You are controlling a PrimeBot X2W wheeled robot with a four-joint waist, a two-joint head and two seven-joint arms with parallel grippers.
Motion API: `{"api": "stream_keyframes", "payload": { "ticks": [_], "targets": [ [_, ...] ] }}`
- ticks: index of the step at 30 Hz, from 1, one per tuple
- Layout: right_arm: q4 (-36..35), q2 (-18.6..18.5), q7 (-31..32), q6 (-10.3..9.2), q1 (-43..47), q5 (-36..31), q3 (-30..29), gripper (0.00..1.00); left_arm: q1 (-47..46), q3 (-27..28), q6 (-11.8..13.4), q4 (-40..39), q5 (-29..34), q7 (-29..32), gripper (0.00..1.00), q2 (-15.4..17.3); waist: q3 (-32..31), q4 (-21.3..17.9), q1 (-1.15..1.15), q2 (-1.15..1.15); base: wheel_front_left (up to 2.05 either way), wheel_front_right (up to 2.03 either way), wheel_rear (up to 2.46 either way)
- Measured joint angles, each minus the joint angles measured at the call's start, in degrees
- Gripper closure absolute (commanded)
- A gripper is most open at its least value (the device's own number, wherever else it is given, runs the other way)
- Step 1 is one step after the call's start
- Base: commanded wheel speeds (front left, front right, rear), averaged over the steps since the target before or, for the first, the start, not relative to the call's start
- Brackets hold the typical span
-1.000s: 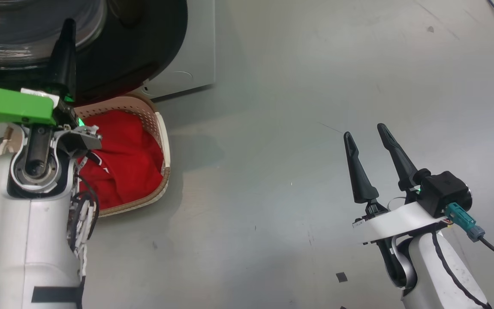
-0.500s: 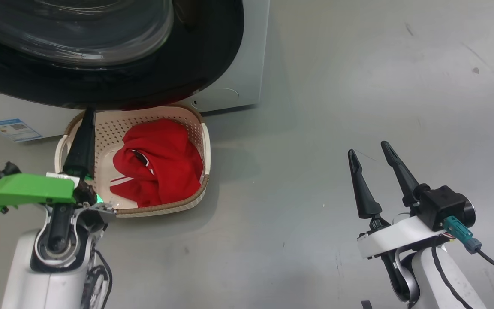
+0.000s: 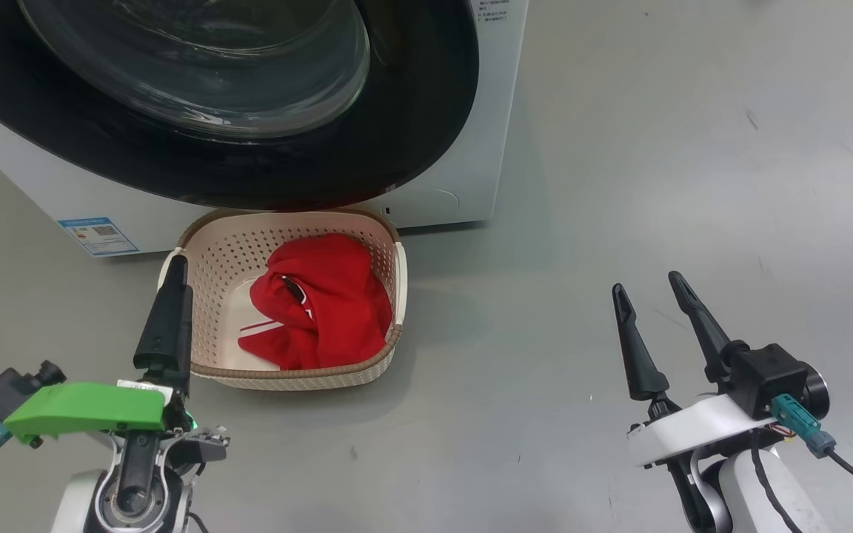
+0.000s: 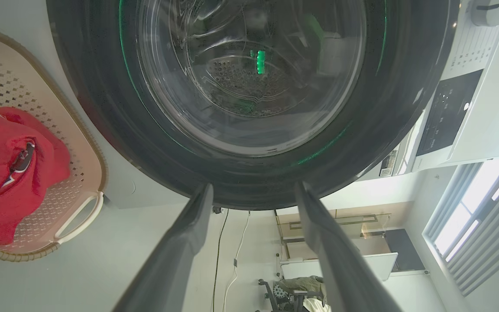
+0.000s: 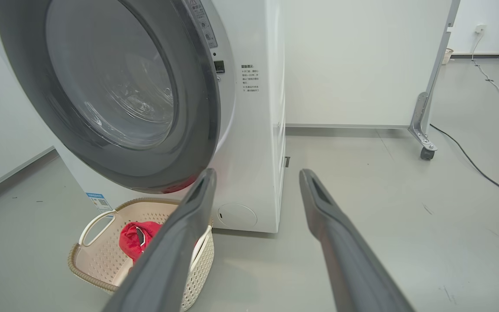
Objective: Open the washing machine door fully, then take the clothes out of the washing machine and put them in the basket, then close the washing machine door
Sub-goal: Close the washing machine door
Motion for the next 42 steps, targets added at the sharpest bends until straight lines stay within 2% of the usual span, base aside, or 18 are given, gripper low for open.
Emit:
{"api": "stream_keyframes", "payload": {
  "ticks": [4,12,15,19,33,42],
  "targets": [
    [-0.01,0.01,0.00,0.00,0.51,-0.42,-0.29,0.00,1.15,-0.62,0.00,-1.37,7.60,-2.81,0.00,0.37,-1.12,0.94,0.00,0.00,0.00,0.00,0.00],
    [0.02,0.04,0.00,0.00,2.15,-0.81,-0.34,0.00,1.97,-4.65,-0.01,-2.78,29.21,-11.17,0.00,6.75,-3.15,2.15,0.00,0.00,0.00,0.00,0.00],
    [-0.08,0.10,0.00,0.00,2.24,-0.99,-0.33,0.00,2.73,-6.24,0.01,-2.63,40.62,-15.75,0.00,9.72,-3.68,2.40,0.00,0.00,0.00,0.00,0.00],
    [-0.13,0.13,0.00,-0.03,2.42,-1.00,-0.73,0.00,2.84,-8.16,2.22,-2.70,49.23,-16.75,0.00,10.73,-4.47,2.39,0.00,0.00,0.00,0.00,0.00],
    [-0.56,0.30,0.00,-0.62,5.95,-1.51,-1.86,0.00,7.55,-12.40,11.50,-2.32,63.92,-16.74,0.00,11.33,-7.54,2.51,0.00,0.00,0.00,0.00,0.00],
    [-0.86,0.42,0.00,-1.23,7.26,-1.51,-1.86,0.00,9.96,-13.55,12.68,-0.96,67.61,-16.74,0.00,10.74,-8.57,2.73,0.00,0.00,0.00,0.00,0.00]
  ]
}}
